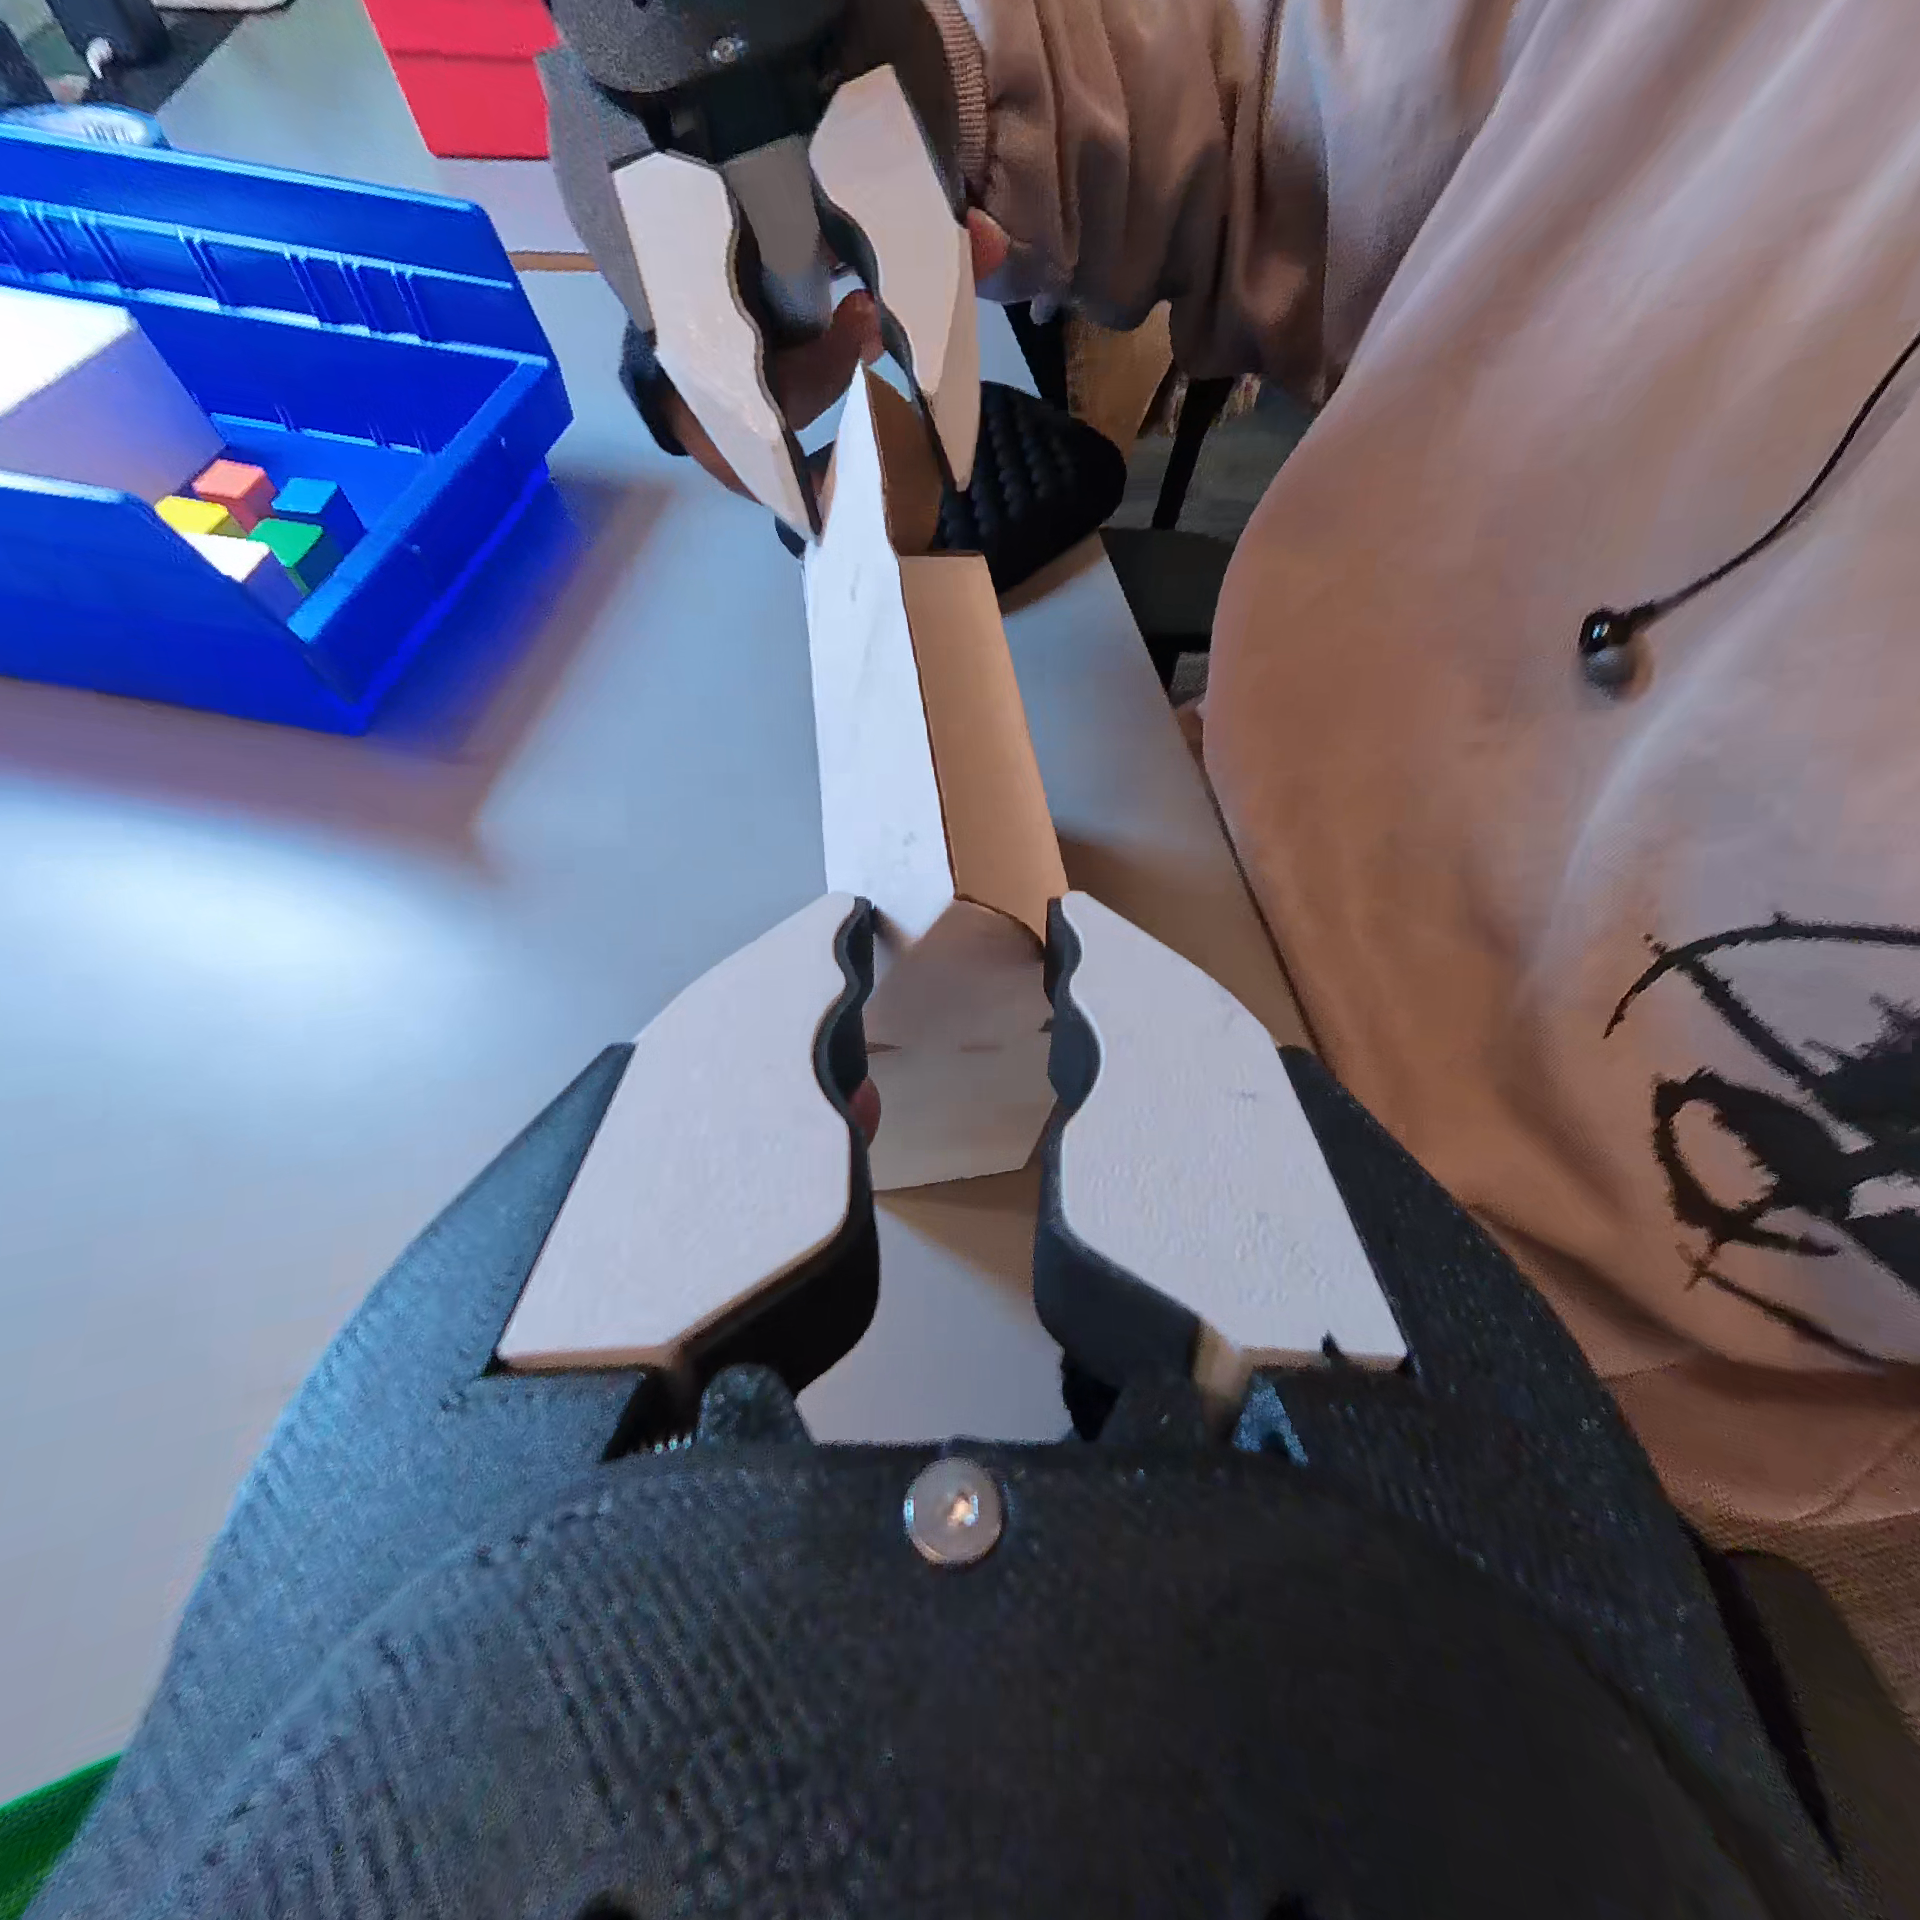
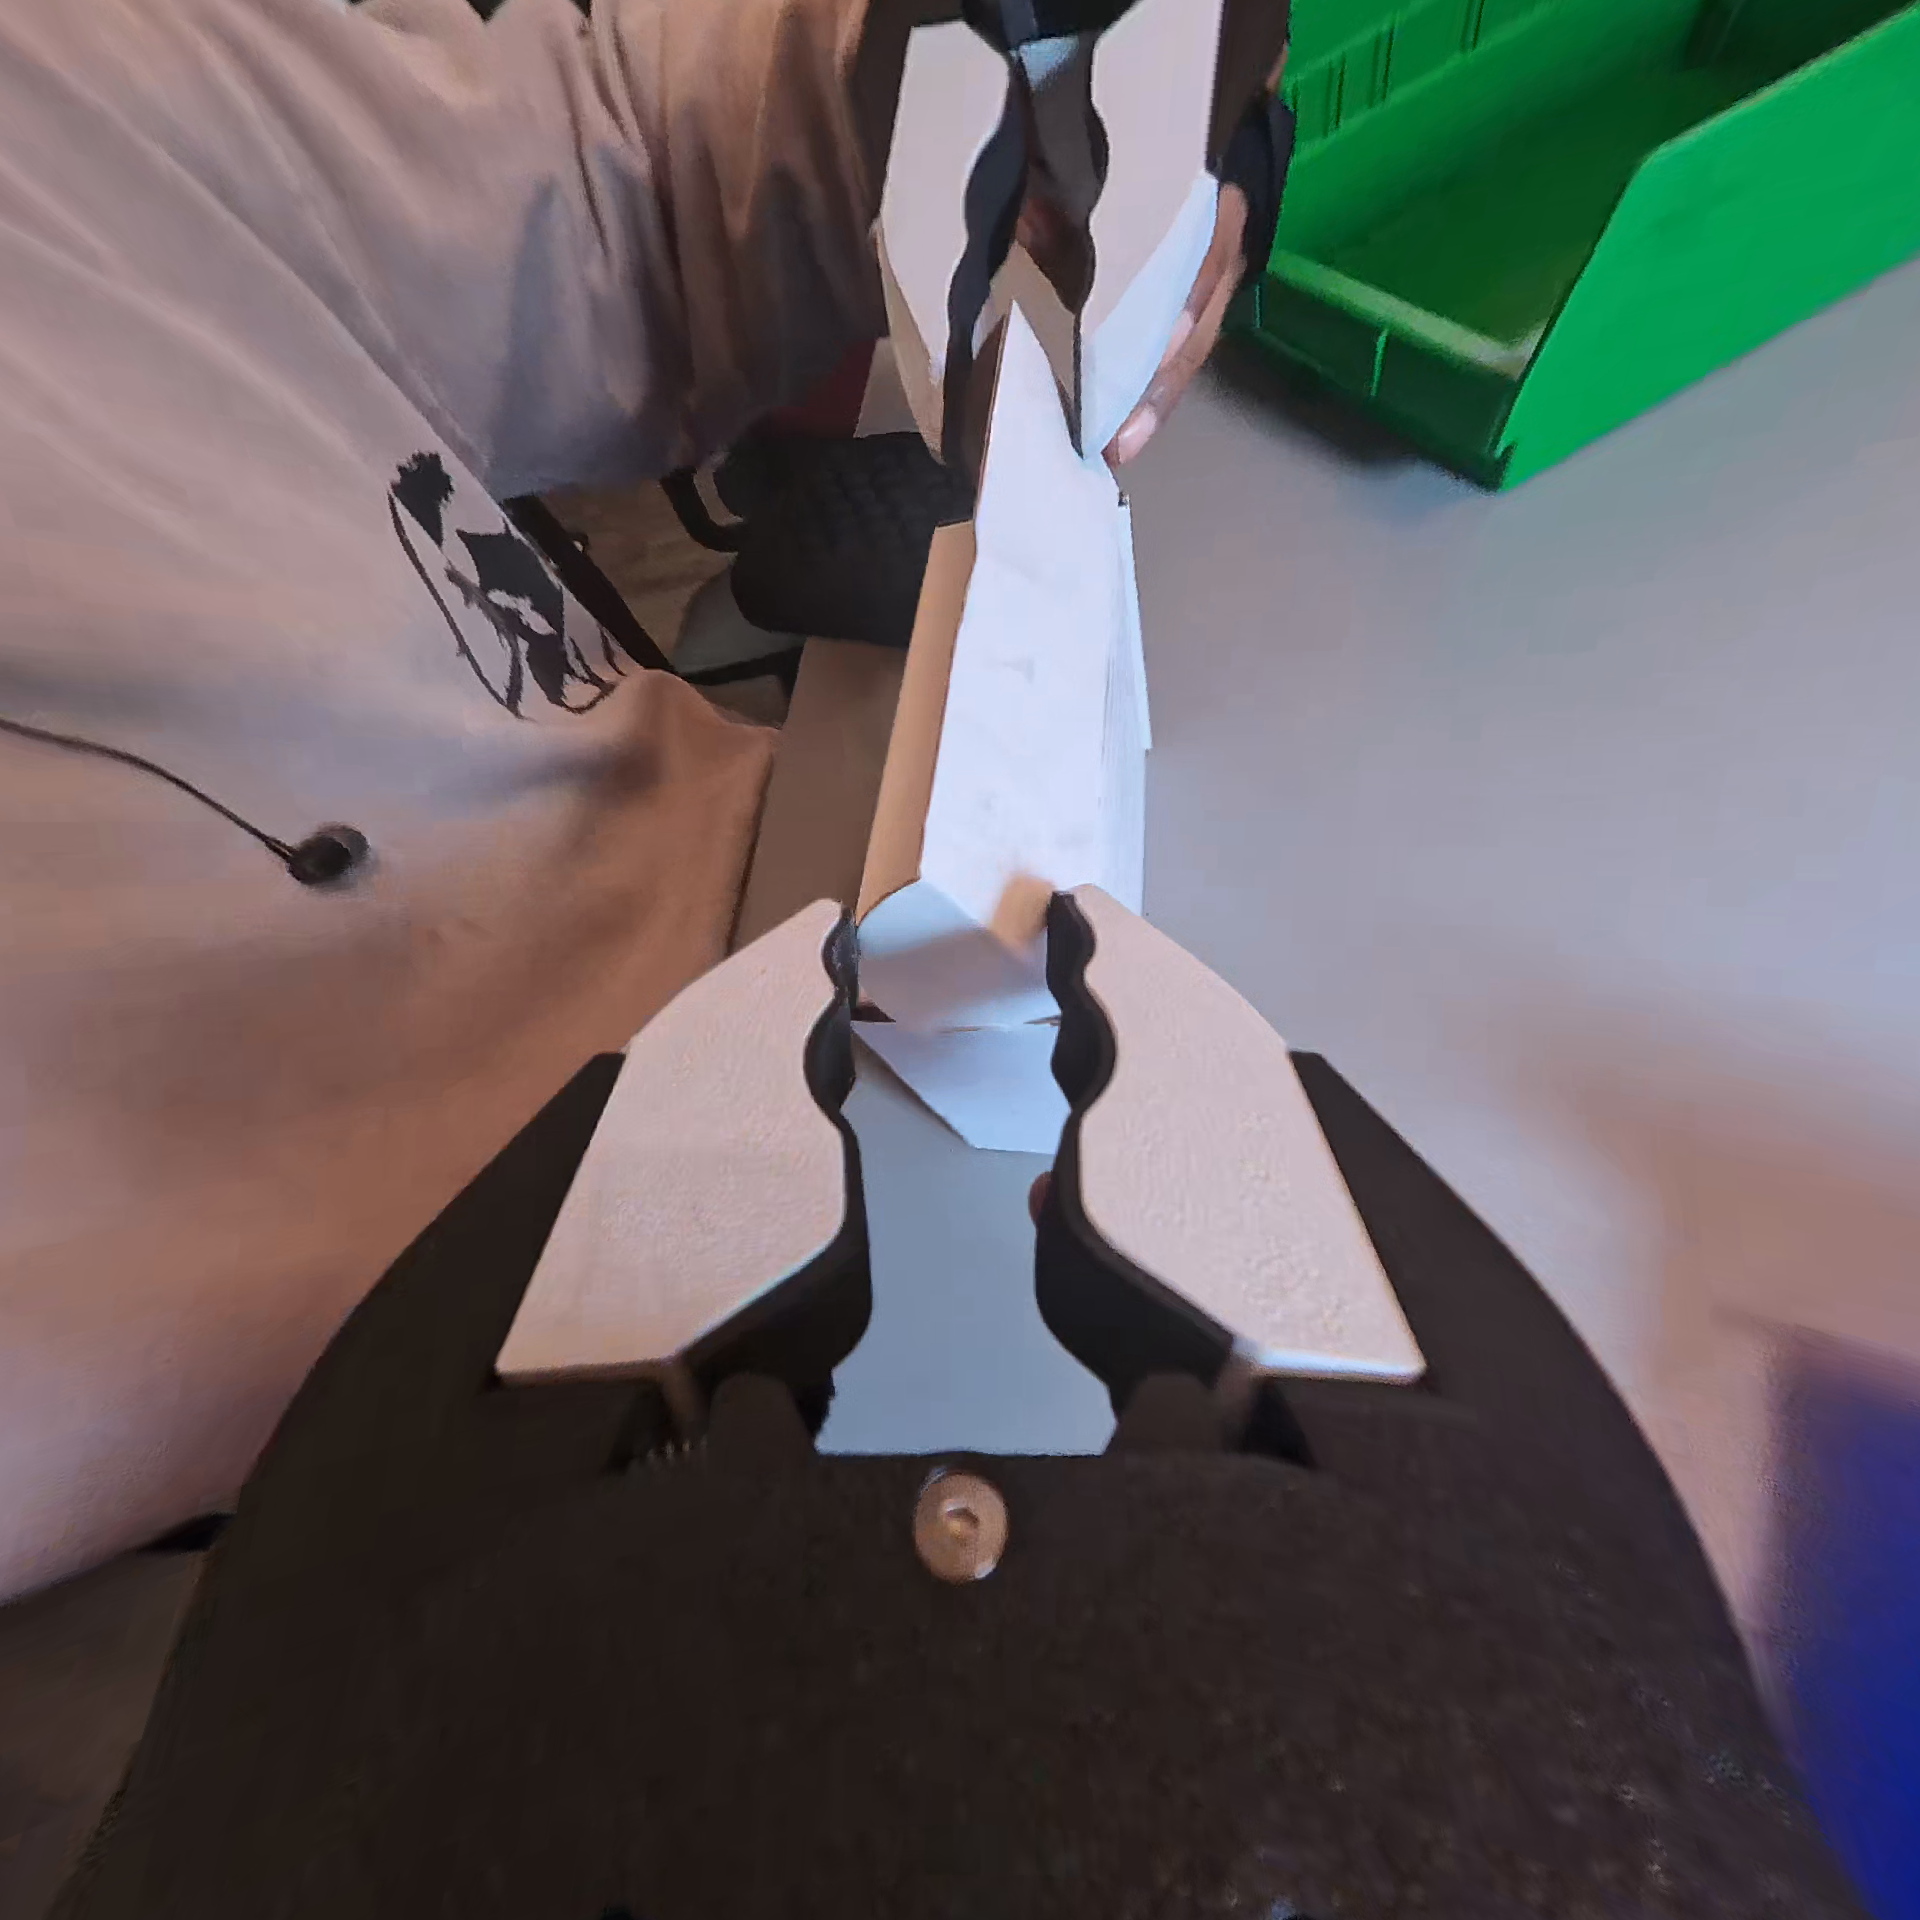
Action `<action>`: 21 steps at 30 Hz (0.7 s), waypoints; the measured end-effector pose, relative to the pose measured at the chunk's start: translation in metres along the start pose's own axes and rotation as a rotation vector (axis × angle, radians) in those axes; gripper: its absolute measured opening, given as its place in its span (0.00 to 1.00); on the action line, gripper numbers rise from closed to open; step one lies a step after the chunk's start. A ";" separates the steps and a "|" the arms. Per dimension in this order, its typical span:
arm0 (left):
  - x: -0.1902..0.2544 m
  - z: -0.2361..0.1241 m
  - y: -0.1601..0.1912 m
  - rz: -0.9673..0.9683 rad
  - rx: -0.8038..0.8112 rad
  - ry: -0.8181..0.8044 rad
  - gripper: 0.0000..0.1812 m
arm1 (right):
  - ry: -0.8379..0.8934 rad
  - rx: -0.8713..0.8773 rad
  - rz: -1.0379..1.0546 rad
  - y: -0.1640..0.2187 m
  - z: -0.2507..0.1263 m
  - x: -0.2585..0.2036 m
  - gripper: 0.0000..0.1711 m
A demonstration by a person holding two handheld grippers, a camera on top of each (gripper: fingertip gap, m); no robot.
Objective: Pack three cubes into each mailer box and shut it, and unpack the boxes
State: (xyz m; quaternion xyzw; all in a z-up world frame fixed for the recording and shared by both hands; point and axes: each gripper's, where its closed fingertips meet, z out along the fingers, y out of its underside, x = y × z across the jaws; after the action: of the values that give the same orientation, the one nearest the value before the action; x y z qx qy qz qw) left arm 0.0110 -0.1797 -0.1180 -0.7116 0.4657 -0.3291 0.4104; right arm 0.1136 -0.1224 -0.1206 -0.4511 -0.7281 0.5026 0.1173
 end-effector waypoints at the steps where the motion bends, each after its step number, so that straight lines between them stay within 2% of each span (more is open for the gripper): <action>1: -0.001 -0.001 -0.001 -0.041 0.006 0.007 0.17 | -0.003 -0.007 0.046 -0.001 0.000 0.000 0.20; 4: -0.004 -0.001 -0.004 -0.126 0.030 0.010 0.17 | -0.027 -0.014 0.167 -0.003 -0.001 0.001 0.20; 8: -0.004 0.000 -0.004 -0.145 0.034 -0.011 0.17 | -0.025 -0.030 0.188 -0.002 -0.001 0.001 0.20; 16: -0.001 0.002 0.001 -0.021 0.012 -0.078 0.17 | 0.093 -0.063 0.001 0.003 0.001 0.001 0.20; 21: 0.003 0.007 0.005 0.148 -0.019 -0.228 0.17 | 0.227 -0.103 -0.218 0.009 0.003 0.001 0.21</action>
State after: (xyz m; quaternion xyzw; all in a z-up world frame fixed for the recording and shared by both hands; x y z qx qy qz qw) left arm 0.0163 -0.1819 -0.1257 -0.7120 0.4702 -0.2106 0.4772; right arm 0.1164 -0.1229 -0.1293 -0.4288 -0.7796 0.3948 0.2292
